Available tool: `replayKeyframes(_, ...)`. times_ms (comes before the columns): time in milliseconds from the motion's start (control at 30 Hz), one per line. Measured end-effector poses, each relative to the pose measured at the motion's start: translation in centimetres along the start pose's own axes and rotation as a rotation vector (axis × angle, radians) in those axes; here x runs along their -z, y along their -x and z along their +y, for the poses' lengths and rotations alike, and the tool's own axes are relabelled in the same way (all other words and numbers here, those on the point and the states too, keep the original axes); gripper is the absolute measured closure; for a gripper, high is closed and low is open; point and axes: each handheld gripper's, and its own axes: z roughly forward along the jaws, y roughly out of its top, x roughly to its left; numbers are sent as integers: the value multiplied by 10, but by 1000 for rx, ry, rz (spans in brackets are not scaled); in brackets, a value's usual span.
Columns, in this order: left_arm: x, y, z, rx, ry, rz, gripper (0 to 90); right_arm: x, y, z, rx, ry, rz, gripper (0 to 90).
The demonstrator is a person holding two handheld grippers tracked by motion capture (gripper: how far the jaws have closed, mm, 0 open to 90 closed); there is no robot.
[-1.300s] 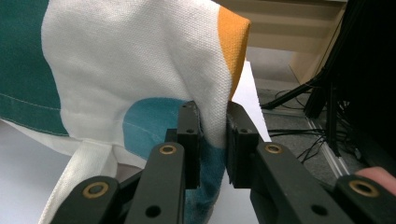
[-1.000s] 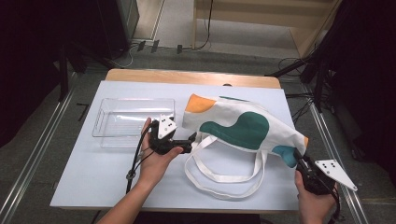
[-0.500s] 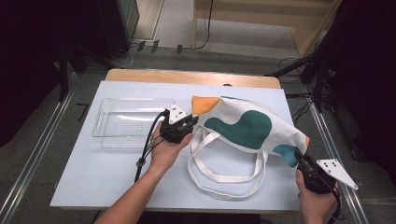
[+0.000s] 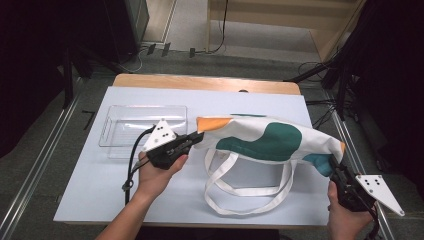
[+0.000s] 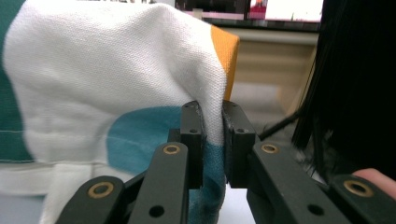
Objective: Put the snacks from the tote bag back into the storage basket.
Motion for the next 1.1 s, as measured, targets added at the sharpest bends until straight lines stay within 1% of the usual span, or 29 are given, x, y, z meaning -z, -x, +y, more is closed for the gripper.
replayKeyframes(33, 6, 0, 0, 9, 18, -2, 900, 3, -2, 3, 11, 18, 3, 823)
replayKeyframes(67, 9, 1, -2, 6, 16, 12, 900, 4, -5, 5, 19, 26, 10, 823)
replayKeyframes(100, 9, 2, -5, -10, -5, 42, 900, 3, -8, 5, 32, 23, 11, 823)
replayKeyframes(133, 7, 2, -11, -15, -30, 71, 900, 0, -11, 3, 41, 5, 9, 823)
replayKeyframes(167, 7, 2, -11, -15, -30, 71, 899, 0, -11, 3, 41, 5, 9, 823)
replayKeyframes(200, -1, -3, -25, 32, -72, 92, 899, -12, -13, -6, 27, -39, 14, 823)
replayKeyframes(233, -1, -3, -25, 32, -72, 92, 897, -12, -13, -6, 27, -39, 14, 823)
replayKeyframes(267, -8, -7, -36, 72, -99, 121, 896, -23, -12, -14, -4, -94, 43, 806)
replayKeyframes(300, -11, -7, -40, 90, -103, 132, 894, -25, -11, -15, -7, -111, 48, 765)
replayKeyframes(367, -17, -8, -44, 106, -111, 161, 890, -24, -10, -14, -46, -112, 61, 604)
replayKeyframes(400, -17, -8, -44, 106, -111, 161, 887, -24, -10, -14, -46, -112, 61, 604)
replayKeyframes(433, -19, -8, -44, 115, -109, 170, 887, -20, -9, -12, -59, -108, 64, 517)
replayKeyframes(467, -23, -8, -44, 117, -115, 187, 881, -9, -10, -10, -71, -94, 54, 395)
replayKeyframes(533, -25, -7, -44, 113, -115, 198, 864, 6, -14, -11, -93, -95, 28, 326)
replayKeyframes(600, -26, -5, -44, 88, -120, 217, 846, 20, -18, -15, -127, -97, 12, 285)
replayKeyframes(633, -26, -5, -44, 88, -120, 217, 826, 20, -18, -15, -127, -97, 12, 285)
replayKeyframes(667, -28, -3, -44, 66, -130, 221, 807, 30, -27, -21, -154, -109, 34, 277)
replayKeyframes(700, -28, -2, -44, 63, -131, 222, 789, 34, -34, -25, -155, -124, 64, 284)
replayKeyframes(733, -28, -1, -45, 65, -132, 220, 770, 34, -41, -31, -135, -149, 108, 293)
replayKeyframes(767, -28, -1, -45, 65, -132, 220, 752, 34, -41, -31, -135, -149, 108, 293)
replayKeyframes(800, -28, -1, -45, 69, -131, 212, 752, 33, -50, -36, -103, -185, 151, 309)
replayKeyframes(833, -27, 1, -45, 74, -130, 203, 706, 26, -65, -47, -35, -260, 213, 476)
replayKeyframes(867, -25, 3, -45, 78, -130, 199, 669, 22, -70, -51, -9, -292, 232, 593)
replayKeyframes(900, -23, 4, -44, 78, -130, 195, 623, 18, -73, -53, 6, -315, 259, 688)
replayKeyframes(933, -21, 7, -43, 78, -135, 203, 571, 15, -74, -54, -1, -327, 283, 773)
replayKeyframes(967, -19, 9, -43, 67, -151, 218, 509, 13, -74, -54, -9, -326, 288, 850)
replayKeyframes(1033, -14, 15, -42, 52, -173, 234, 402, 11, -73, -52, -15, -311, 294, 891)
replayKeyframes(1100, -6, 21, -44, 44, -175, 261, 335, 9, -71, -48, -21, -287, 301, 900)
